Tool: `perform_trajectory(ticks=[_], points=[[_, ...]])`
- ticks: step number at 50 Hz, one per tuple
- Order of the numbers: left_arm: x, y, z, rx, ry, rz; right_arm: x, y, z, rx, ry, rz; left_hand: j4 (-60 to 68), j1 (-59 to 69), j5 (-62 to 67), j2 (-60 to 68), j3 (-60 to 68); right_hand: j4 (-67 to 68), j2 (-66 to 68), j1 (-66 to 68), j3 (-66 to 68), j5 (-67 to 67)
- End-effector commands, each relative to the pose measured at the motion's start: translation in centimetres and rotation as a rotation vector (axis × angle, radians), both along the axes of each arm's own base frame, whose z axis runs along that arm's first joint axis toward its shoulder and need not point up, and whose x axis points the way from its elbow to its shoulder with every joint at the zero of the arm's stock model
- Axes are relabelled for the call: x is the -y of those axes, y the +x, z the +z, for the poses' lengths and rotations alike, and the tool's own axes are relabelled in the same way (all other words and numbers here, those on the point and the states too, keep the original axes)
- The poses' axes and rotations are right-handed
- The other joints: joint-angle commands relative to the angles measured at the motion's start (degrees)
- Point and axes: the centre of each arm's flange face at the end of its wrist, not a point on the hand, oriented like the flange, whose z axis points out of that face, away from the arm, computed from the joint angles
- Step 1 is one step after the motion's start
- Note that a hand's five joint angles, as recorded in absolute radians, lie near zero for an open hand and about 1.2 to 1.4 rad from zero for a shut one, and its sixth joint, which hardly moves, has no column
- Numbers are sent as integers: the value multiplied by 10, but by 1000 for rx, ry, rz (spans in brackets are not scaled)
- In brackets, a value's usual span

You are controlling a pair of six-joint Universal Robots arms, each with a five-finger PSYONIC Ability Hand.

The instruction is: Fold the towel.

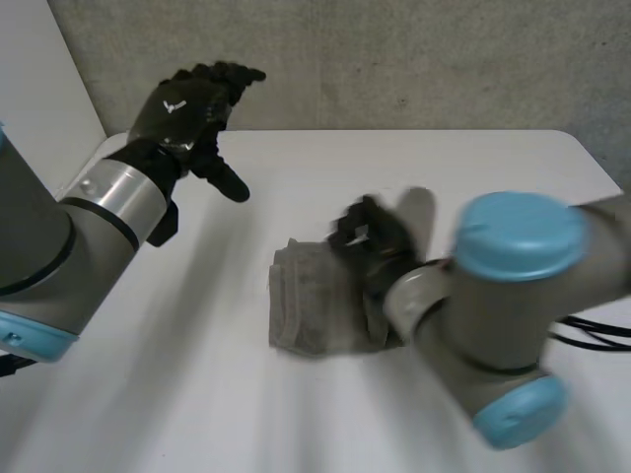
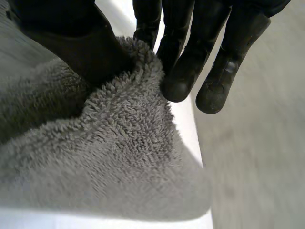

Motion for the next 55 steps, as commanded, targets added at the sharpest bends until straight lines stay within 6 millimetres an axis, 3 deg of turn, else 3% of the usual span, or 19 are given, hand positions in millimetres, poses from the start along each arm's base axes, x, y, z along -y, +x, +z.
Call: perform_trajectory(ticks=[1, 6, 7, 8, 9, 11, 12, 14, 17, 22, 27, 31, 35, 37, 42, 44, 50, 54, 55], points=[[3, 8, 12, -14, -30, 24, -55, 46, -45, -232, -62, 246, 5, 3, -17, 4, 3, 31, 49, 46, 30, 31], [6, 12, 12, -27, -21, 36, -67, 52, -59, -265, -73, 288, 5, 3, -17, 4, 3, 31, 49, 46, 30, 31], [7, 13, 12, -34, -16, 37, -66, 54, -53, -235, -87, 281, 5, 3, -17, 4, 3, -94, -76, -79, -94, -93], [7, 13, 12, -34, -16, 37, -66, 54, -53, -235, -87, 281, 5, 3, -17, 4, 3, -95, -77, -80, -95, -94], [8, 14, 12, -43, -14, 38, -61, 55, -40, -170, -125, 256, 5, 3, -17, 4, 3, -348, -330, -333, -348, -347], [8, 13, 12, -48, -11, 36, -55, 55, -17, -64, -160, 215, 5, 3, -17, 4, 3, -514, -496, -499, -514, -513], [8, 13, 12, -51, -8, 36, -55, 55, -17, -63, -160, 215, 5, 3, -17, 4, 3, -515, -498, -501, -516, -515], [9, 14, 12, -56, -7, 36, -46, 39, 12, 108, -143, 137, 5, 3, -17, 4, 3, -660, -642, -645, -660, -659], [10, 14, 13, -68, -1, 38, -28, 18, 30, 253, -81, 42, 5, 3, -17, 4, 3, -669, -651, -654, -670, -669], [12, 13, 10, -105, 33, 33, 4, -22, 39, 412, 77, -130, 5, 3, -17, 4, 3, -669, -651, -654, -670, -669], [15, 9, -5, -132, 102, 24, 26, -49, 31, 505, 268, -269, 5, 3, -17, 4, 3, -669, -651, -654, -670, -669], [14, -5, -37, -99, 191, -6, 43, -63, 20, 590, 452, -334, 5, 3, -17, 4, 3, -669, -651, -654, -670, -669], [7, -21, -62, -66, 253, -46, 47, -59, 8, 641, 576, -308, 5, 3, -17, 4, 3, -669, -651, -654, -670, -669], [3, -31, -88, -32, 315, -64, 49, -57, 3, 668, 634, -296, 5, 3, -17, 4, 3, -669, -651, -654, -670, -669], [1, -35, -118, 9, 380, -68, 53, -53, -27, 683, 781, -290, 5, 3, -17, 4, 3, -669, -651, -654, -670, -669], [-2, -38, -145, 45, 441, -70, 55, -53, -35, 674, 795, -302, 5, 3, -17, 4, 3, -669, -651, -654, -670, -669], [-4, -38, -161, 67, 480, -69, 59, -51, -61, 626, 832, -338, 5, 3, -17, 4, 3, -669, -651, -654, -670, -669], [-8, -39, -155, 66, 472, -76, 59, -52, -53, 599, 785, -335, 5, 3, -17, 4, 3, -669, -651, -654, -670, -669], [-11, -40, -145, 60, 457, -78, 58, -52, -40, 591, 733, -323, 5, 3, -17, 4, 3, -669, -651, -654, -670, -669]])
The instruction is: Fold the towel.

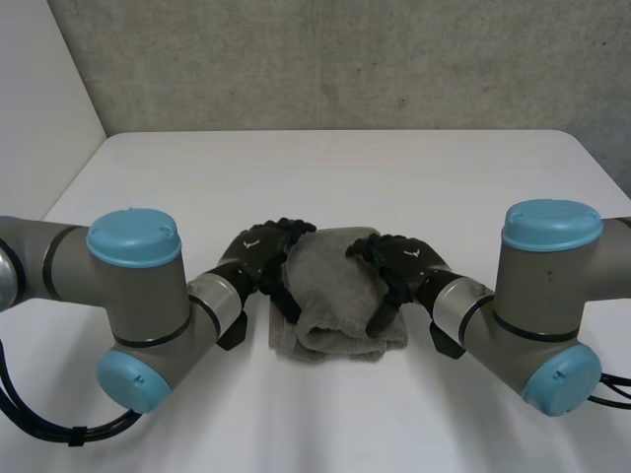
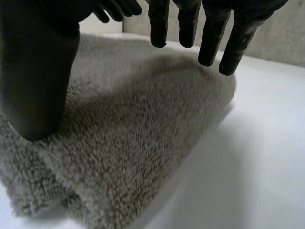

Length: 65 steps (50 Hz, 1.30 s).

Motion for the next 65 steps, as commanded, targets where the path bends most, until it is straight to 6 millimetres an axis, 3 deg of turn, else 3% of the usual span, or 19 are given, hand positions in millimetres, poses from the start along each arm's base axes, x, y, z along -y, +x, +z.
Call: perform_trajectory(ticks=[1, 2, 3, 4, 5, 6, 7, 8, 9, 10, 11, 12, 14, 17, 19, 26, 51, 65], points=[[-6, -1, 13, -7, -17, -7, -1, -2, 36, -68, -148, -10, 5, 3, -17, 4, 3, -53, -47, -31, -41, -37], [-6, 0, 27, -18, -42, 3, -1, -3, 36, -68, -149, -10, 5, 3, -17, 4, 3, -53, -47, -31, -41, -37], [-6, 1, 44, -33, -74, 12, -2, -5, 61, -56, -223, -25, 5, 3, -17, 4, 3, -53, -47, -31, -41, -37], [-6, 1, 44, -33, -74, 12, -2, -5, 61, -56, -224, -26, 5, 3, -17, 4, 3, -53, -47, -31, -41, -37], [-7, 2, 63, -50, -111, 19, -4, -7, 83, -35, -285, -45, 5, 3, -17, 4, 3, -53, -47, -31, -41, -37], [-7, 2, 63, -50, -111, 19, -6, -10, 104, -13, -338, -64, 5, 3, -17, 4, 3, -53, -47, -31, -41, -37], [-7, 5, 84, -68, -153, 27, -6, -10, 104, -13, -338, -64, 5, 3, -17, 4, 3, -53, -47, -31, -41, -37], [-8, 7, 109, -83, -201, 29, -6, -14, 122, 8, -384, -88, 5, 3, -17, 4, 3, -53, -47, -31, -41, -37], [-8, 7, 109, -83, -202, 29, -6, -17, 139, 25, -421, -114, 5, 3, -17, 4, 3, -53, -47, -31, -41, -37], [-12, 10, 134, -94, -247, 31, -6, -17, 139, 25, -421, -115, 5, 3, -17, 4, 3, -53, -47, -31, -41, -37], [-15, 15, 154, -98, -278, 38, -7, -21, 154, 33, -449, -142, 5, 3, -17, 4, 3, -53, -47, -31, -41, -37], [-15, 15, 154, -98, -279, 38, -10, -27, 166, 29, -460, -180, 5, 3, -17, 4, 3, -53, -47, -31, -41, -37], [-16, 32, 189, -95, -315, 88, -12, -33, 174, 13, -460, -218, 5, 3, -17, 4, 3, -53, -47, -31, -41, -37], [-12, 43, 200, -85, -313, 136, -7, -47, 184, -20, -445, -300, 5, 3, -17, 4, 3, -53, -47, -31, -41, -37], [-9, 63, 215, -56, -293, 207, -7, -51, 185, -32, -435, -319, 5, 3, -17, 4, 3, -53, -47, -31, -41, -37], [-14, 73, 221, -20, -238, 230, -6, -55, 190, -48, -424, -343, 5, 3, -17, 4, 3, -53, -47, -31, -41, -37], [-15, 75, 219, -9, -226, 232, -7, -51, 185, -83, -429, -306, 5, 3, -17, 4, 3, -53, -47, -31, -41, -37], [-3, 84, 216, 73, -260, 252, -6, -47, 192, -38, -455, -311, 5, 3, -17, 4, 3, -53, -47, -31, -41, -37]])
